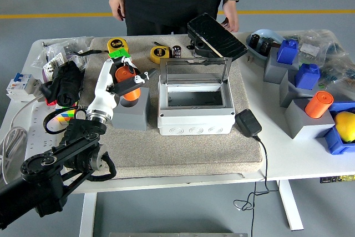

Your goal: Fetch the battery,place it into the box,close the lid of the box

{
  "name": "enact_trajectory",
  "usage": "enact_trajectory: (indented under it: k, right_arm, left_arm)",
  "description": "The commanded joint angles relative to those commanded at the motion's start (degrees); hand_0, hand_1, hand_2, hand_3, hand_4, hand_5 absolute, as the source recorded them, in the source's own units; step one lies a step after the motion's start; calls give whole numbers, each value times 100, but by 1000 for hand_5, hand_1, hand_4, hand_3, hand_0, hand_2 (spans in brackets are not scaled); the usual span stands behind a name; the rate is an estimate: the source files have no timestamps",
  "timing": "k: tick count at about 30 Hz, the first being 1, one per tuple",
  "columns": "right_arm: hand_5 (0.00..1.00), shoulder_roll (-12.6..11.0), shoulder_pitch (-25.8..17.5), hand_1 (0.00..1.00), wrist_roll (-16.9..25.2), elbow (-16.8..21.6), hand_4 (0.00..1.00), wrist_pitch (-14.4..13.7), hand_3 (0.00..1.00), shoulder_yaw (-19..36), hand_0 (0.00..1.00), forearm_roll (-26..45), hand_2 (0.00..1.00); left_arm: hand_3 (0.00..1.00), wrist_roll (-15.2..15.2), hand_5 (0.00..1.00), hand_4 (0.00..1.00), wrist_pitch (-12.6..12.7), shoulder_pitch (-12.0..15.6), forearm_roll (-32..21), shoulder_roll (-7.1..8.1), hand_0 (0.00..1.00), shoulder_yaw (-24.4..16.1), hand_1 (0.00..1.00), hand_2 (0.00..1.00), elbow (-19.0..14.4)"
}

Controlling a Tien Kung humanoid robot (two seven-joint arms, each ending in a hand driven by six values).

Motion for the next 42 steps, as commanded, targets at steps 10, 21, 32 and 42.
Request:
enact_trajectory:
  k: [10, 21, 32, 42]
  right_arm:
    - [476, -3, -1, 641, 2, 1, 950, -3, 586, -2, 572, 4, 668]
    - [478, -20, 16, 642, -6, -1, 950, -11, 585, -69, 572, 43, 668]
    - [478, -43, 46, 642, -4, 5, 949, -17, 584, -200, 570, 90, 667]
    - [480, -55, 67, 642, 2, 18, 949, -20, 584, -226, 572, 91, 668]
  left_arm:
    - [107, 1616, 158, 998, 74, -283, 2223, 181, 39, 76, 2, 50, -1371]
    - [109, 3418, 258, 998, -236, -1367, 4576, -221, 37, 1191, 5, 60, -1208]
    - [125, 4671, 318, 998, -615, -2344, 5145, -963, 40, 2105, 6, 74, 21]
    - [411, 4788, 401, 998, -603, -2560, 5206, -1146, 150, 2229, 171, 256, 366]
